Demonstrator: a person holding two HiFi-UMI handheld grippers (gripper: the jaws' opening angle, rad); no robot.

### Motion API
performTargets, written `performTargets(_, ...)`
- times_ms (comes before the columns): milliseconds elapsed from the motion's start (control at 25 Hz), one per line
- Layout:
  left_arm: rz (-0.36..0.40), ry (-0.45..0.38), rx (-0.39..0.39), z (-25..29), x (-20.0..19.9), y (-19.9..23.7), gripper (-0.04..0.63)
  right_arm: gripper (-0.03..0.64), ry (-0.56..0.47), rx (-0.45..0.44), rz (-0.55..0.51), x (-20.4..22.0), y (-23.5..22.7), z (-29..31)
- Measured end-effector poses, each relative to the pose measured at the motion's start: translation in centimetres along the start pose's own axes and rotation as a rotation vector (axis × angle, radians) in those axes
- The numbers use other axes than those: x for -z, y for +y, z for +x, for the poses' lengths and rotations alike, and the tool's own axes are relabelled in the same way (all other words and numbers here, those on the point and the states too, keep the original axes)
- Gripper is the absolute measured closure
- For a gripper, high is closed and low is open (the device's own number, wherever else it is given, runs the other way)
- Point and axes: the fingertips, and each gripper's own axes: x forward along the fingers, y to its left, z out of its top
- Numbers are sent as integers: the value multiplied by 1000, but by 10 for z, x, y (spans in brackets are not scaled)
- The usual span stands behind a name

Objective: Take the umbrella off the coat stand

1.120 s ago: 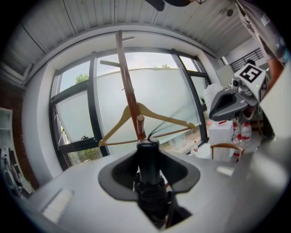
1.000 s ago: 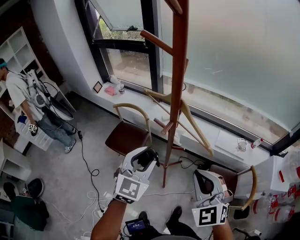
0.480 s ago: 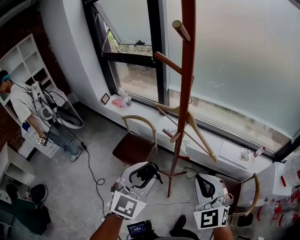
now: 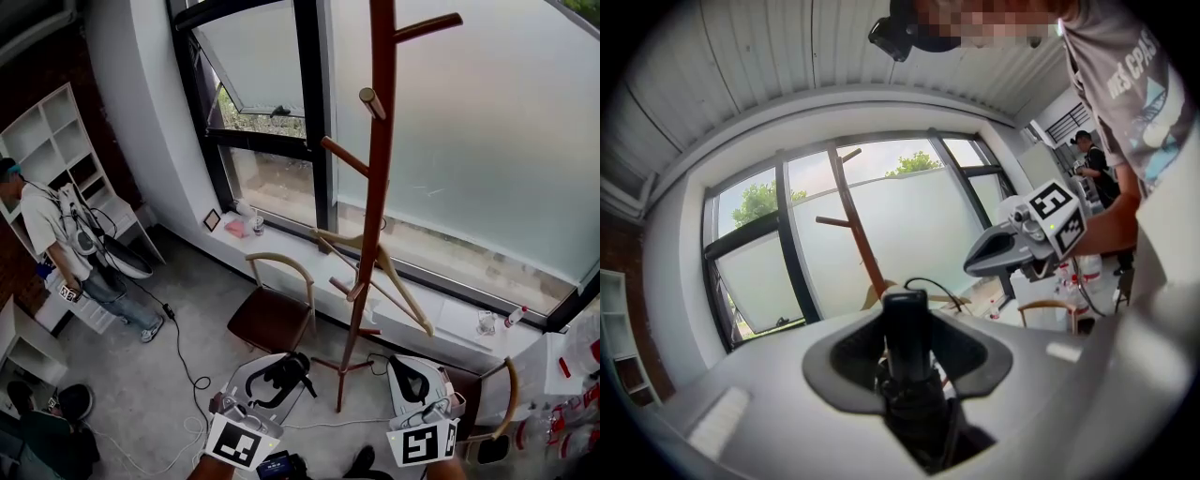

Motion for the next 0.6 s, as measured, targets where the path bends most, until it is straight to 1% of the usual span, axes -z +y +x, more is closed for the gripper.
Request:
performTargets(280,11,-10,9,-23,-7,3,449,614,-17,7,-10,-22,6,1)
performTargets(600,9,1,17,-42,-7,6,450,615,-38,13,-28,-47,16,3)
